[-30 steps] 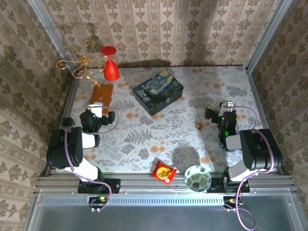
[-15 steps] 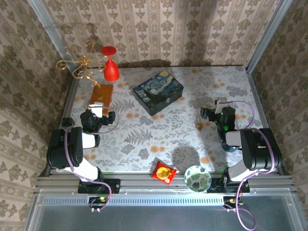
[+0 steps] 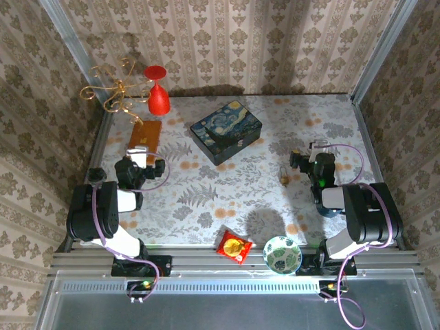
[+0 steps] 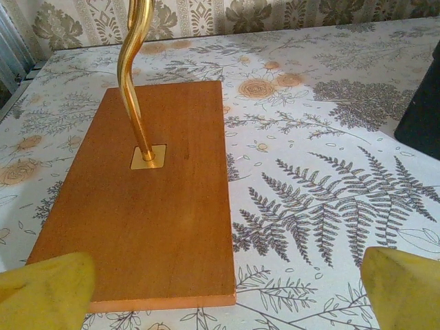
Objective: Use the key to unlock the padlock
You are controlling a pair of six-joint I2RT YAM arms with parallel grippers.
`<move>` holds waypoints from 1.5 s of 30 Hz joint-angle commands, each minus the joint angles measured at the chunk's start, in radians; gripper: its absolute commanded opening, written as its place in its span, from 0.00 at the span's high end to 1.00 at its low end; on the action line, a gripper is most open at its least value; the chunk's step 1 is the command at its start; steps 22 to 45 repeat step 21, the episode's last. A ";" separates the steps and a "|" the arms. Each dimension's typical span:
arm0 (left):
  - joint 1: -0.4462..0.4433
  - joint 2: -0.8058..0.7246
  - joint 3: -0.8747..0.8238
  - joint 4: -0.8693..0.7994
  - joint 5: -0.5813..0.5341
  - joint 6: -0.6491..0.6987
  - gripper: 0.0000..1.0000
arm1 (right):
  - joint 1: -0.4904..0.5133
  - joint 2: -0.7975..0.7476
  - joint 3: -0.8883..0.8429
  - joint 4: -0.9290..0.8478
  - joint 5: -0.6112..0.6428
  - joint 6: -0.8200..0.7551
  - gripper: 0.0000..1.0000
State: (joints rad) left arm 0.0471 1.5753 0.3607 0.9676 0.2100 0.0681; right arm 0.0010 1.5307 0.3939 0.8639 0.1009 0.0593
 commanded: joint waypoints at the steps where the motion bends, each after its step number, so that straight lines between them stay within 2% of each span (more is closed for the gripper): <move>1: -0.010 -0.016 0.015 -0.008 0.012 0.013 0.00 | 0.007 -0.006 -0.005 0.017 0.031 0.011 0.00; 16: -0.039 -0.020 -0.006 0.023 -0.033 0.034 0.00 | 0.007 -0.005 -0.004 0.017 0.031 0.011 0.00; 45: -0.039 -0.019 -0.005 0.020 -0.036 0.033 0.00 | 0.007 -0.006 -0.005 0.017 0.031 0.011 0.00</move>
